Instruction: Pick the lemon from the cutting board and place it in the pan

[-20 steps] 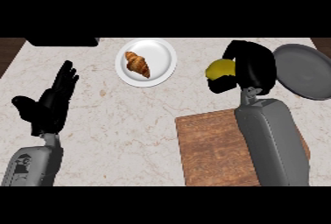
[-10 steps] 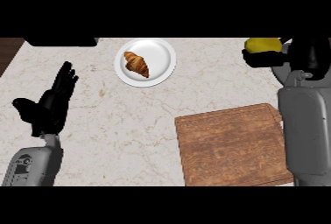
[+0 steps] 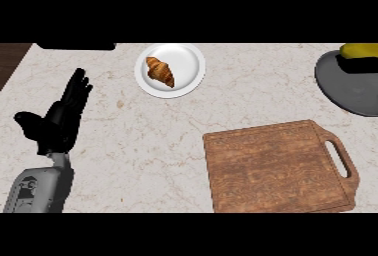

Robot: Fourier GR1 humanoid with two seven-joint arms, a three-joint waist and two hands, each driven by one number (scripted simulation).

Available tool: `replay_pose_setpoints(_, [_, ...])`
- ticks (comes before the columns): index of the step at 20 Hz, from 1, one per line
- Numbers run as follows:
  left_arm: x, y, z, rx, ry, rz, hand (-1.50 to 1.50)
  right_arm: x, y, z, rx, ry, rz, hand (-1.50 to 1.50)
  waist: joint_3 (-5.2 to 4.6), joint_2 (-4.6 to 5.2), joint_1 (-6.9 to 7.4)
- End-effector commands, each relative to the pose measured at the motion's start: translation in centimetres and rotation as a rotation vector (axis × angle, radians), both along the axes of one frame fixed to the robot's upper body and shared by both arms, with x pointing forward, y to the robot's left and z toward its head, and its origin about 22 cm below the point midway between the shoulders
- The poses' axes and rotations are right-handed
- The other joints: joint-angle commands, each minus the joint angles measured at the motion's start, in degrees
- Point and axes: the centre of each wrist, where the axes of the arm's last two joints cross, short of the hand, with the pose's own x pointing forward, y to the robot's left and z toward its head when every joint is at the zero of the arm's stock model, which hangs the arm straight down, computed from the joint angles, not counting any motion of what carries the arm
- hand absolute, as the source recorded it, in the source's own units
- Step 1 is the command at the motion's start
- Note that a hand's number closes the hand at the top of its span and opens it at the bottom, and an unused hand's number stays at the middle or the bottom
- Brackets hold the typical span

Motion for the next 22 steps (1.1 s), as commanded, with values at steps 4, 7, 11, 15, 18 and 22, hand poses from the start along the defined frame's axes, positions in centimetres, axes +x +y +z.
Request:
replay_pose_setpoints(4, [0.0, 0.3, -0.9, 0.003, -0.005, -0.022, 0.0, -1.4, -7.5, -2.1, -0.113, 0.022, -0.131, 1.5, 0.09, 0.66, 1.38])
replay_pose_setpoints(7, [0.7, -1.5, 0.2, 0.008, -0.012, -0.038, 0.0, -2.4, -9.3, -3.6, -0.098, 0.038, -0.136, 1.5, 0.23, 0.89, 1.84])
replay_pose_setpoints(11, [1.3, -0.6, 1.4, -0.01, -0.05, -0.04, 0.0, -3.5, -10.0, -5.9, -0.076, 0.012, -0.165, 1.5, 0.43, 1.61, 2.94])
replay_pose_setpoints(15, [1.4, -1.0, 0.9, -0.006, -0.037, -0.048, 0.0, -3.4, -9.8, -7.0, 0.076, 0.028, -0.128, 1.5, 0.47, 1.67, 3.06])
replay_pose_setpoints(18, [1.2, -0.8, 0.8, 0.003, -0.027, -0.048, 0.0, -4.0, -10.7, -7.3, 0.266, 0.141, -0.056, -1.5, 0.54, 1.61, 2.99])
replay_pose_setpoints(22, [0.8, -1.5, 0.9, -0.005, -0.03, -0.058, 0.0, -4.8, -11.2, -8.0, 0.353, 0.148, 0.004, -1.5, 0.64, 1.61, 3.71])
